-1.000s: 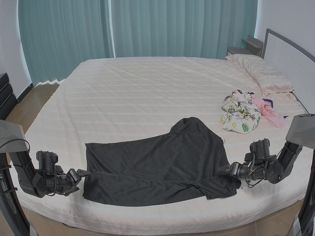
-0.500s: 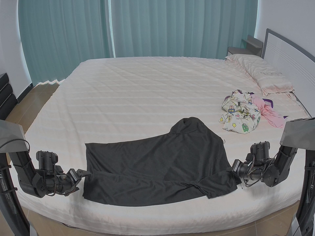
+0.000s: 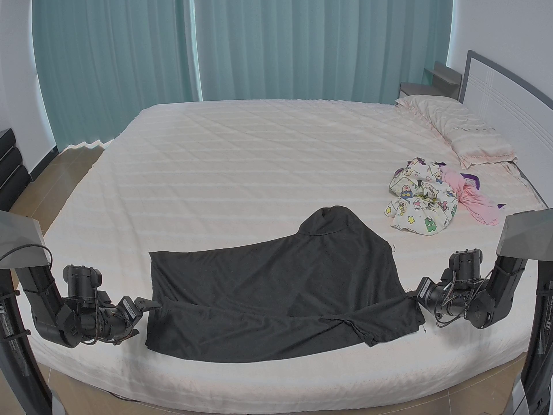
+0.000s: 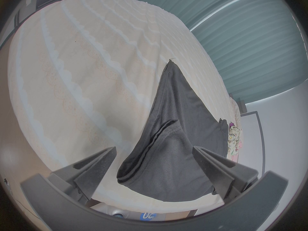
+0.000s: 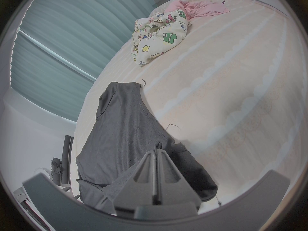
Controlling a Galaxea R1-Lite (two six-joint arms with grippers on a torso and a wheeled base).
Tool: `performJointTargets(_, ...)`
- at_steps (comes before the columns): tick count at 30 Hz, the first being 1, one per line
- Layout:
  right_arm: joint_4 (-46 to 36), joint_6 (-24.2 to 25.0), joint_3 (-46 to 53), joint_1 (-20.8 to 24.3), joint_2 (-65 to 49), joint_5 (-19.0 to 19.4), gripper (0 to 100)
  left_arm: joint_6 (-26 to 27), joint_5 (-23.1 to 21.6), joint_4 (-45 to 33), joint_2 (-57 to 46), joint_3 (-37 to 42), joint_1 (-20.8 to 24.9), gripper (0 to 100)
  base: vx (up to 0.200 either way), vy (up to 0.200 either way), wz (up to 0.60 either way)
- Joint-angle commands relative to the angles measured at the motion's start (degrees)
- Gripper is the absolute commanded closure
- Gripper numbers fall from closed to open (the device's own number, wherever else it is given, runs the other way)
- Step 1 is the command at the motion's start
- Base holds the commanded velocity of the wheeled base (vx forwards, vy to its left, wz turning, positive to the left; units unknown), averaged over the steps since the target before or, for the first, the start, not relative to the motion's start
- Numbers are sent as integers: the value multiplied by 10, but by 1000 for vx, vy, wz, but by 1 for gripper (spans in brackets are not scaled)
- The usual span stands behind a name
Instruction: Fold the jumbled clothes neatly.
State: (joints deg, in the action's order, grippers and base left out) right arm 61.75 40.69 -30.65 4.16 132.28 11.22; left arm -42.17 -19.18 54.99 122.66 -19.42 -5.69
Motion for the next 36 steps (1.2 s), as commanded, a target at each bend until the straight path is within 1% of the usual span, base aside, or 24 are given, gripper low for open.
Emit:
performJointTargets(1,3,3,-3,-1,8,0,100,0,0,0,0,0,0,0,0,0,0)
performJointTargets(2,10,4,-1,0,9,0,100,0,0,0,0,0,0,0,0,0,0)
performJointTargets(3,15,4,-1,0,10,0,0,0,0,0,0,0,0,0,0,0,0)
performJointTargets(7,36,15,3,-1,2,0,0,-1,-1,-1,0,-1,0,0,0,0,0)
performJointTargets(8,51,29,10,-4,-13,-1,0,-2,-1,-1,0,-1,0,0,0,0,0)
performJointTargets(12,52,29,41,-16,-55,0,0,-1,-5,0,-2,1,-1,0,0,0,0)
performJointTargets(16,58,30,75,-24,-61,-2,0,6,-8,3,-7,18,0,0,0,0,0)
performJointTargets(18,63,33,91,-24,-61,-1,0,12,-16,27,-16,40,1,0,0,0,0)
performJointTargets(21,78,34,101,-24,-55,0,0,26,-51,130,-12,69,0,0,0,0,0)
performJointTargets(23,78,35,101,-24,-55,1,0,35,-66,182,3,83,1,0,0,0,0)
performJointTargets(25,78,35,103,-20,-52,1,0,45,-64,212,20,90,4,0,0,0,0)
performJointTargets(26,80,35,109,-17,-49,1,0,61,-61,228,33,94,12,0,0,0,0)
performJointTargets(27,80,35,110,-17,-48,1,0,64,-61,229,35,94,13,0,0,0,0)
performJointTargets(28,82,34,116,-13,-48,1,0,95,-54,231,50,94,14,0,0,0,0)
performJointTargets(29,82,34,118,-11,-48,1,0,111,-49,231,57,95,15,0,0,0,0)
performJointTargets(34,82,33,125,-4,-48,0,0,152,-45,233,70,111,17,0,0,0,0)
performJointTargets(35,82,33,126,-3,-48,0,0,182,-46,234,74,124,19,0,0,0,0)
performJointTargets(36,82,33,127,-3,-48,0,0,192,-46,234,76,128,19,0,0,0,0)
